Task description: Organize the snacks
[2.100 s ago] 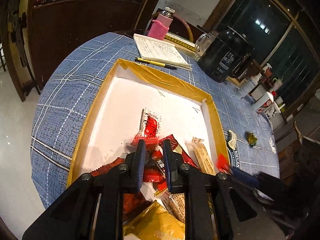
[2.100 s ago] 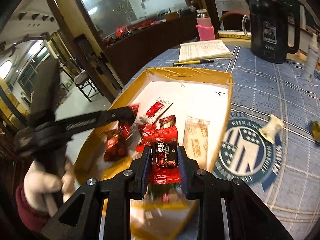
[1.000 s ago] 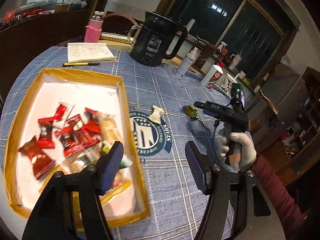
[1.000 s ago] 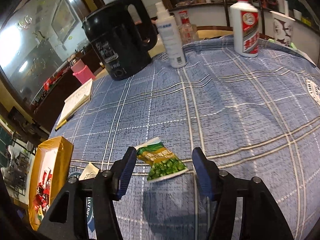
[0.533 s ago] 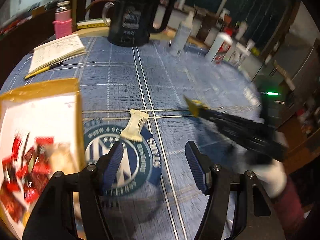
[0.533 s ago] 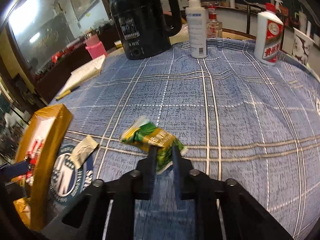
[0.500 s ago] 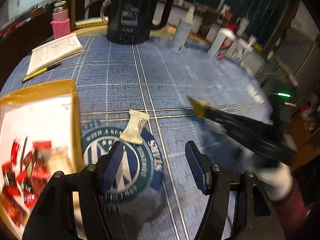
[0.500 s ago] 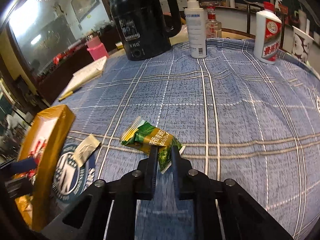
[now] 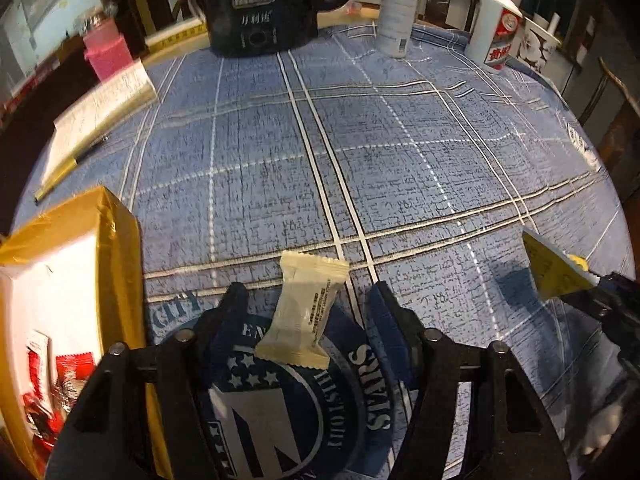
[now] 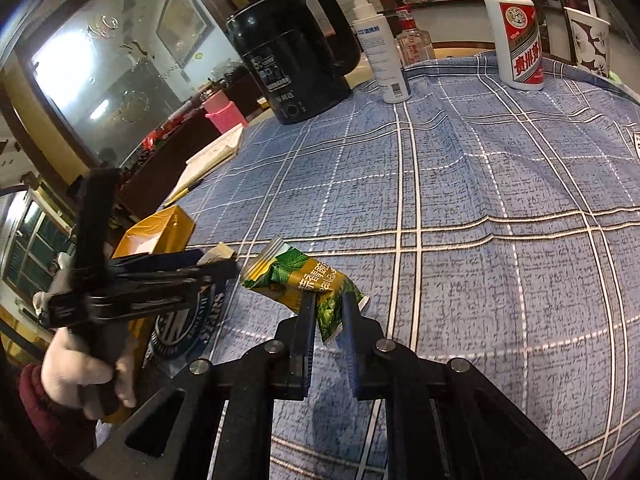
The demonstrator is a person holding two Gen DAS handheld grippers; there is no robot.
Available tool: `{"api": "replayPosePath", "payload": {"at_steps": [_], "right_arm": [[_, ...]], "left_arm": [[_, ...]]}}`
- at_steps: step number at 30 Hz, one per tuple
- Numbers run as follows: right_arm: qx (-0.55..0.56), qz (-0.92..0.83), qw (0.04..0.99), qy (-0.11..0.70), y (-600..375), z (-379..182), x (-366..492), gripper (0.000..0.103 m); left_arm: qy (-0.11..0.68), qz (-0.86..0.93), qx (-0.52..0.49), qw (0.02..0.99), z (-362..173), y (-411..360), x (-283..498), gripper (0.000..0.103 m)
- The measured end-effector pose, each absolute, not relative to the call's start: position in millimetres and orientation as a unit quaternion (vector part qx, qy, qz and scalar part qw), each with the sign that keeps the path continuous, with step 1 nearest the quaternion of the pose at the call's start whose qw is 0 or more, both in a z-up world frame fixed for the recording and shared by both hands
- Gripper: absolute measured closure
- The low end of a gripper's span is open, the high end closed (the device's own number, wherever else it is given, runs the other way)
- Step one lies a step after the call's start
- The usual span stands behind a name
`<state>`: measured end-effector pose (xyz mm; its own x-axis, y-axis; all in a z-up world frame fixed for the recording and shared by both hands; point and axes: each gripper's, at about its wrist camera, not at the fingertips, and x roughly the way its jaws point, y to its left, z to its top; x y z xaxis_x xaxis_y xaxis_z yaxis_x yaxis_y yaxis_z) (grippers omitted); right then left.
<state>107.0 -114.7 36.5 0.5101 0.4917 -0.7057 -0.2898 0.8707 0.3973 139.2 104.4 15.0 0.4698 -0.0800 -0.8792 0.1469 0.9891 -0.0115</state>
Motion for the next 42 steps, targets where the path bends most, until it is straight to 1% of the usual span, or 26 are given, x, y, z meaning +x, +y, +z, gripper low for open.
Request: {"api": "replayPosePath", "payload": {"at_steps": [1, 2, 11, 15, 22, 26, 31, 38, 42], "right_arm": [[0.115, 0.228, 0.861, 0.439, -114.5, 37.1, 105.3, 0.090], [0.115, 0.229, 0.862, 0.438, -114.6, 37.6, 104.1, 0.090], [0.121, 0.236, 0.861, 0.433, -126.6, 43.9, 73.3, 0.090], [0.131, 0.243, 0.857, 0.434, -137.2, 46.5, 46.7, 0.090], [0.144, 0.248, 0.858, 0.425, -150.6, 47.9, -14.3, 0.090], [0.163, 0.250, 0.859, 0.416, -154.3, 50.0, -47.3, 0.090], [0.179, 0.243, 0.866, 0.398, -148.8, 52.6, -81.2, 0.090], [0.190, 0.222, 0.873, 0.391, -133.0, 47.6, -115.5, 0.090], [0.164, 0.207, 0.880, 0.394, -118.9, 49.1, -126.0, 0.090]], "left_arm": [[0.508, -0.074, 0.030, 0.858, 16.8, 102.7, 136.9, 0.077], [0.510, -0.078, 0.032, 0.856, 17.7, 99.9, 134.4, 0.086], [0.485, -0.115, 0.032, 0.867, 40.5, 77.2, 89.1, 0.085], [0.462, -0.135, 0.021, 0.876, 58.9, 72.0, 45.6, 0.085], [0.424, -0.153, -0.007, 0.893, 73.0, 61.5, -24.1, 0.085], [0.402, -0.164, -0.049, 0.900, 78.4, 62.4, -56.9, 0.085], [0.375, -0.131, -0.047, 0.916, 79.8, 67.4, -85.9, 0.085], [0.381, -0.108, -0.043, 0.917, 66.8, 78.0, -108.3, 0.085], [0.382, -0.103, -0.048, 0.917, 63.5, 83.8, -114.7, 0.085]]}}
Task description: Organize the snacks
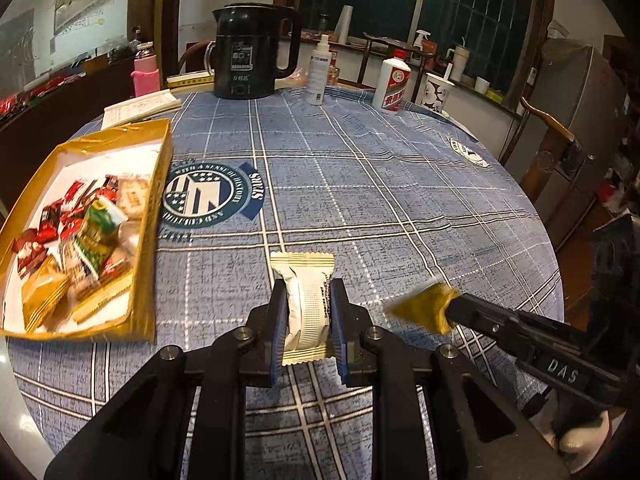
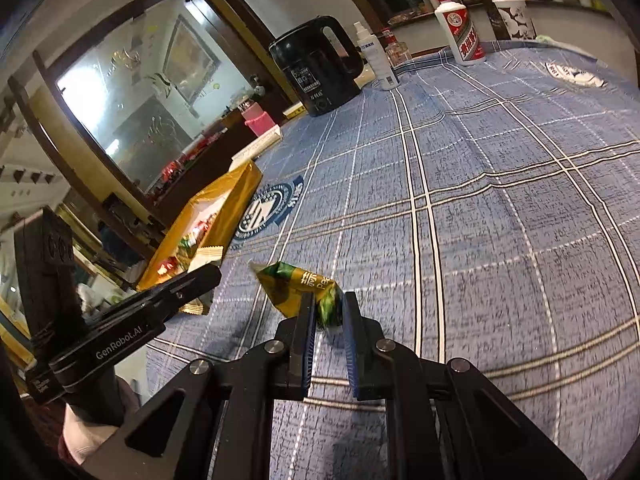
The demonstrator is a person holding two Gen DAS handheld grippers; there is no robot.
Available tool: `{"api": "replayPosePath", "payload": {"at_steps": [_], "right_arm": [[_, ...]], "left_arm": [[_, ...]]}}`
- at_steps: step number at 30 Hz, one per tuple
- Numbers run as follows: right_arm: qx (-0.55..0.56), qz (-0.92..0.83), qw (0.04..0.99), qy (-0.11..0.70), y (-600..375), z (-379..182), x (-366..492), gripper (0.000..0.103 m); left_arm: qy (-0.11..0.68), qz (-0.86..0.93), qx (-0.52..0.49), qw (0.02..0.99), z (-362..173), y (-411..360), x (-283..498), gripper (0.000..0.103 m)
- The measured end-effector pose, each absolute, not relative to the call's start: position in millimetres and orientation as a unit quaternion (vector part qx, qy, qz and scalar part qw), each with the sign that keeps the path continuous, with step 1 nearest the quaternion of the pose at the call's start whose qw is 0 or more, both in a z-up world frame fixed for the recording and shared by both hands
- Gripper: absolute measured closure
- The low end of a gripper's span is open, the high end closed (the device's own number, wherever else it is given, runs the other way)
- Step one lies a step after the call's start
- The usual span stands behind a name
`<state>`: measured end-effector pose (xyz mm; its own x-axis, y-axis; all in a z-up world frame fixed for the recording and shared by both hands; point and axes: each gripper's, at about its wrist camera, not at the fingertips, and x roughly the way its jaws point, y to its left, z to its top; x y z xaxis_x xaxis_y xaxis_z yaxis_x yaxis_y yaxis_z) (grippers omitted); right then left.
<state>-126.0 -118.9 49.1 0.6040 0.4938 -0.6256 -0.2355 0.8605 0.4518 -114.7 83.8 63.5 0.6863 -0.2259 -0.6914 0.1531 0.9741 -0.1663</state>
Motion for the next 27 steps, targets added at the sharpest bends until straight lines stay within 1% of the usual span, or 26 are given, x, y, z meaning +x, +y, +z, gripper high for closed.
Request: {"api": "replayPosePath", "payload": {"at_steps": [2, 6, 7, 9, 10, 11, 13, 16, 20, 27], "right_arm": [[0.152, 0.208, 0.883, 0.393, -109.9, 51.4, -129.3, 0.093], [0.108, 0.200, 0.893, 0.387, -88.3, 55.7, -132.6, 0.093], [0.100, 0.197, 0.896, 0.386, -86.2, 56.5, -132.6, 0.089], [0.090, 0.192, 0.900, 0.381, -88.1, 58.0, -130.8, 0.087], [0.086, 0.187, 0.901, 0.383, -89.9, 57.9, -129.3, 0.077], [0.084, 0.181, 0.902, 0.384, -92.0, 58.1, -127.2, 0.060], [0.074, 0.176, 0.905, 0.380, -94.3, 59.1, -124.4, 0.046], [0.052, 0.174, 0.902, 0.392, -88.3, 56.1, -114.8, 0.042], [0.024, 0.186, 0.888, 0.419, -71.0, 41.3, -98.1, 0.043], [-0.036, 0.220, 0.874, 0.432, -43.3, 24.9, -86.8, 0.042]], "left_arm": [[0.379, -0.099, -0.046, 0.919, 64.2, 88.5, -119.6, 0.085], [0.373, -0.094, -0.049, 0.922, 64.8, 101.5, -125.3, 0.085], [0.373, -0.094, -0.055, 0.921, 63.8, 107.5, -126.3, 0.085], [0.373, -0.092, -0.064, 0.921, 62.0, 117.2, -129.0, 0.085], [0.373, -0.092, -0.071, 0.921, 60.1, 123.3, -130.3, 0.085], [0.373, -0.093, -0.077, 0.920, 58.1, 127.2, -131.2, 0.085], [0.378, -0.096, -0.090, 0.916, 52.9, 134.2, -129.5, 0.085], [0.386, -0.104, -0.100, 0.911, 47.0, 135.6, -127.2, 0.085], [0.398, -0.121, -0.097, 0.904, 38.0, 126.9, -125.8, 0.085], [0.427, -0.120, -0.093, 0.891, 19.4, 117.2, -121.3, 0.085]]}}
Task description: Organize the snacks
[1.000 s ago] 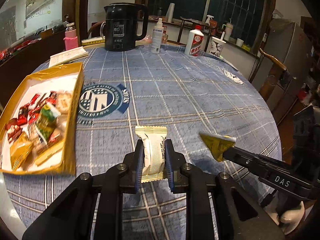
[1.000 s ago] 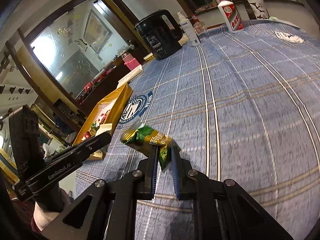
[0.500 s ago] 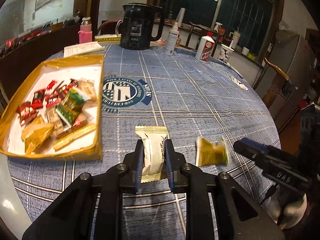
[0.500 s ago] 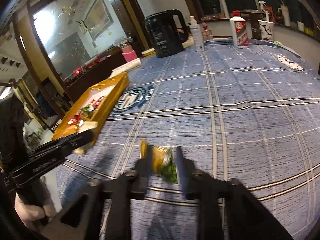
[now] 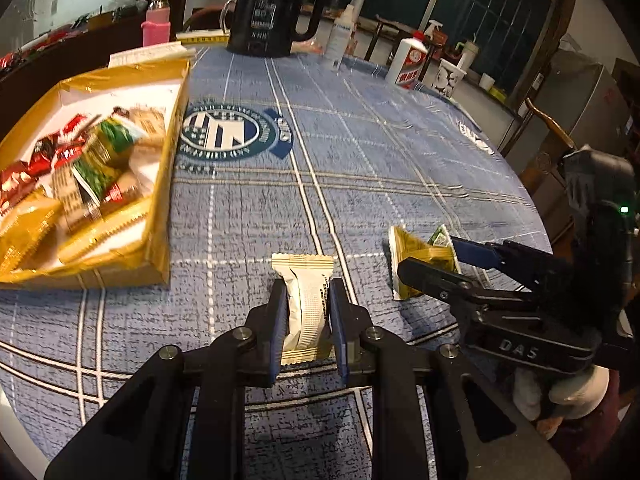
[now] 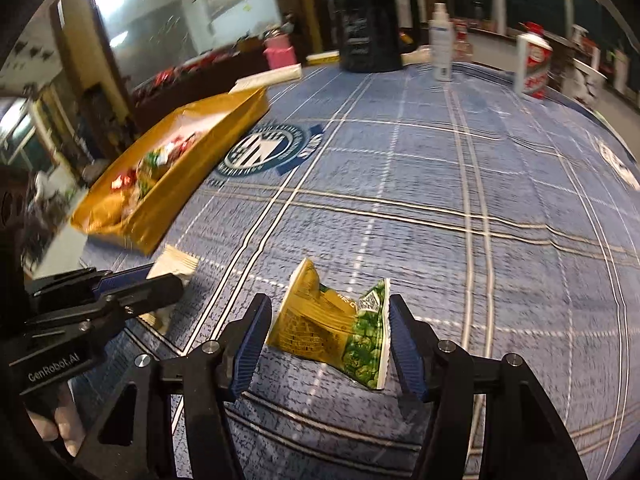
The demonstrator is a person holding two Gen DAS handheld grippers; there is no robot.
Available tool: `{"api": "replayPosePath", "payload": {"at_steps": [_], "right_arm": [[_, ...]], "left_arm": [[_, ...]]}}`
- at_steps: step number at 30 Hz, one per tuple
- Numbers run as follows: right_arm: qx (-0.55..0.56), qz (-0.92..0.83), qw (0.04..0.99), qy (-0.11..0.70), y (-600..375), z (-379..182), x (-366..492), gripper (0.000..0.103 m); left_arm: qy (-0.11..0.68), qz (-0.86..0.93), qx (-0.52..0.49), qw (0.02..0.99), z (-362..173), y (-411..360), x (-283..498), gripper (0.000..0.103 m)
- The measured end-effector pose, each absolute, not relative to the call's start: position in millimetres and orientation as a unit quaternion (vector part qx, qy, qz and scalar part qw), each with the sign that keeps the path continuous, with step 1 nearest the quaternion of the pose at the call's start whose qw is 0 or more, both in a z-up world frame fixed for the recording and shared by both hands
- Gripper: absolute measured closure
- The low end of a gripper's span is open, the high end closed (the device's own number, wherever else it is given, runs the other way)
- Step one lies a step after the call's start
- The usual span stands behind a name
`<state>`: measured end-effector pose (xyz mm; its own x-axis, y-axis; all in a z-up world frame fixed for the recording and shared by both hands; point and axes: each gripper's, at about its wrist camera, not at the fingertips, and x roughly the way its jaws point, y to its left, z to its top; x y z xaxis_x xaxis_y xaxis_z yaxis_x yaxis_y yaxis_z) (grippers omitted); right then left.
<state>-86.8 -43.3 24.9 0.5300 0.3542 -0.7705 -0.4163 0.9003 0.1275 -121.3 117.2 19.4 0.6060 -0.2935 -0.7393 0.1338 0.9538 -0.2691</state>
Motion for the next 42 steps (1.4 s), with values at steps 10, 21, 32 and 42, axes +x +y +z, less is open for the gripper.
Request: {"api": "replayPosePath", "payload": {"at_steps": [10, 21, 32, 42], "right_arm": [[0.009, 0.246, 0.871, 0.425, -50.8, 26.0, -102.3, 0.064], [0.078, 0.247, 0.878, 0.403, -78.6, 39.2, -112.1, 0.066], [0.088, 0.236, 0.883, 0.396, -84.1, 41.8, -115.2, 0.066], [0.094, 0.233, 0.879, 0.406, -84.0, 35.5, -114.6, 0.065]], "left_arm": [[0.431, -0.139, -0.081, 0.888, 16.4, 100.6, -110.4, 0.050], [0.431, -0.138, -0.063, 0.889, 17.1, 99.2, -112.0, 0.084], [0.423, -0.125, -0.063, 0.895, 23.2, 108.6, -116.3, 0.084], [0.437, -0.131, -0.017, 0.890, 16.2, 92.7, -117.9, 0.036]]}}
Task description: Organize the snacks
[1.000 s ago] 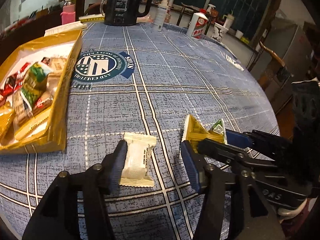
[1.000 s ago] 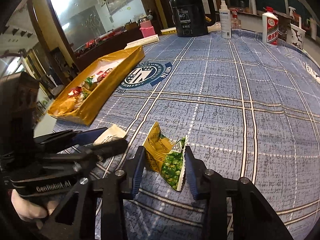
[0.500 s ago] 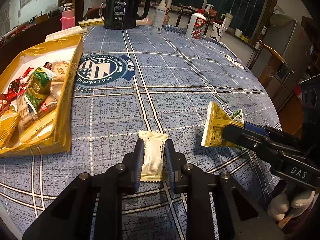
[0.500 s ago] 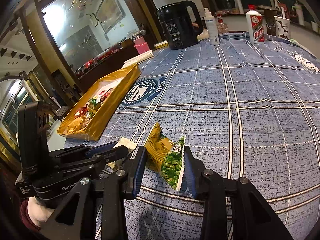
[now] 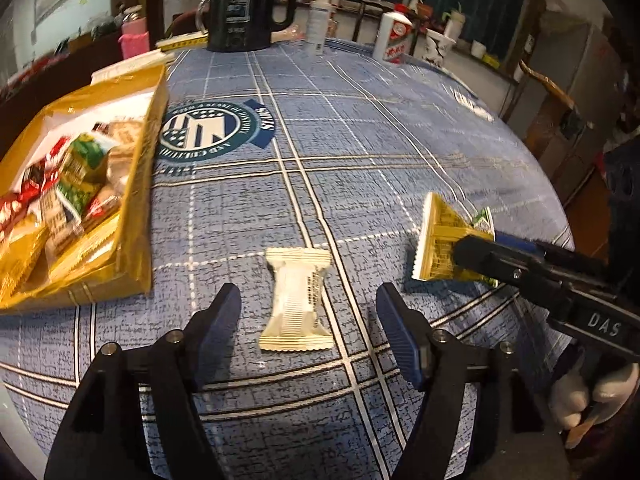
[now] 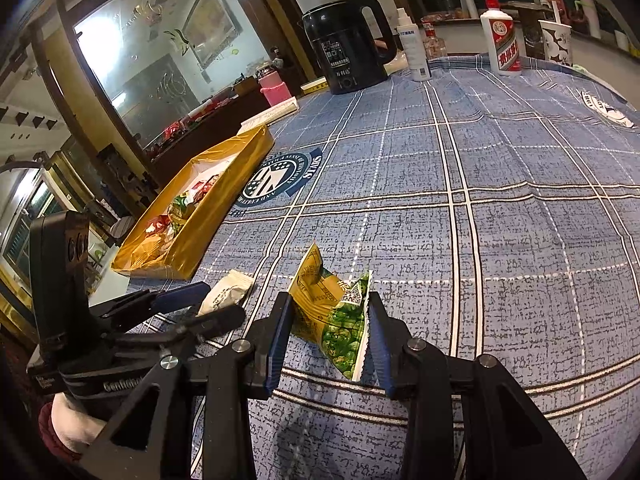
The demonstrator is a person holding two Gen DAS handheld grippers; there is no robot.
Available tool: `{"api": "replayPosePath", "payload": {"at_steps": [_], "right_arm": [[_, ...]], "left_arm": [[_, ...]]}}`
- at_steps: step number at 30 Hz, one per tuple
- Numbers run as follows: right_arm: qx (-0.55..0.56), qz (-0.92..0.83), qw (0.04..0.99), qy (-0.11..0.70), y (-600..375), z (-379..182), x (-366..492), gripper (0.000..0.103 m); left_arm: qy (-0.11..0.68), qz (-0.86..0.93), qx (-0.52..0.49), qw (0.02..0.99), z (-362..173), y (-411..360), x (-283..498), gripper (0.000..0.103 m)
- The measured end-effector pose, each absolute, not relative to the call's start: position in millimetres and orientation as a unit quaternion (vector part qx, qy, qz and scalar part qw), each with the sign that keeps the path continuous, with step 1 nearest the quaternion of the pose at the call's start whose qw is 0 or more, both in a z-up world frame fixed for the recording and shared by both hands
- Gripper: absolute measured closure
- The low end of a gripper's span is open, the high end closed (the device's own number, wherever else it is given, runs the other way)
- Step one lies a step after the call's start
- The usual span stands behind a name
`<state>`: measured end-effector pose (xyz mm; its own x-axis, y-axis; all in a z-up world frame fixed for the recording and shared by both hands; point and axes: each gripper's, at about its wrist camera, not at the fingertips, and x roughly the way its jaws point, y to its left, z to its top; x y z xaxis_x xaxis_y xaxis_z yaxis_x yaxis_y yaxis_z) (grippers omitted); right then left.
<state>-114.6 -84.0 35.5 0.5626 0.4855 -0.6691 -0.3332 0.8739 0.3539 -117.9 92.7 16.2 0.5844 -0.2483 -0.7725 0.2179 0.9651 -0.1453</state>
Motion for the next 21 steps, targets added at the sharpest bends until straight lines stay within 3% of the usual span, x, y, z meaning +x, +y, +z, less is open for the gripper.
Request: {"api": "replayPosePath", "payload": {"at_steps": [2, 3, 21], "right_arm": [[0.093, 0.234, 0.879, 0.405, -83.6, 35.1, -115.1, 0.065], [0.094, 0.235, 0.879, 0.405, -83.6, 35.0, -114.8, 0.065], [0.103, 0.240, 0.882, 0.392, -87.9, 41.5, -124.0, 0.066]], "left_arm": [[0.433, -0.137, -0.002, 0.891, 16.7, 87.2, -118.2, 0.078], [0.433, -0.134, 0.003, 0.892, 16.7, 86.1, -118.2, 0.082], [0.387, -0.103, -0.029, 0.916, 42.9, 115.9, -128.5, 0.083]]}}
